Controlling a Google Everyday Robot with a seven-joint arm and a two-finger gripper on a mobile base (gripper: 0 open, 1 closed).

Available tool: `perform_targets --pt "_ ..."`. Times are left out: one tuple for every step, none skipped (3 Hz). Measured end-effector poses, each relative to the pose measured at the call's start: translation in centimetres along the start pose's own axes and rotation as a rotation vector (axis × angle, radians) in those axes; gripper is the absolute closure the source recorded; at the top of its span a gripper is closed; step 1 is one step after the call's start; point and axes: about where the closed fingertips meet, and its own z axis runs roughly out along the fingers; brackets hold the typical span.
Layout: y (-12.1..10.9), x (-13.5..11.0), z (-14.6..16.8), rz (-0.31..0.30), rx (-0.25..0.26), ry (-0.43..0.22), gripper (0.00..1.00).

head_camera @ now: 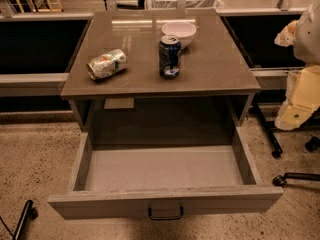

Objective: Place pepsi can into top drawer

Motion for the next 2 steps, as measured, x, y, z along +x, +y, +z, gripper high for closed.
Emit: perform_targets --pt "0.0 0.0 0.0 0.0 0.0 0.0 0.0" --pt "-4.6 -2.8 2.4 -0.017 0.01 -0.089 0.0"
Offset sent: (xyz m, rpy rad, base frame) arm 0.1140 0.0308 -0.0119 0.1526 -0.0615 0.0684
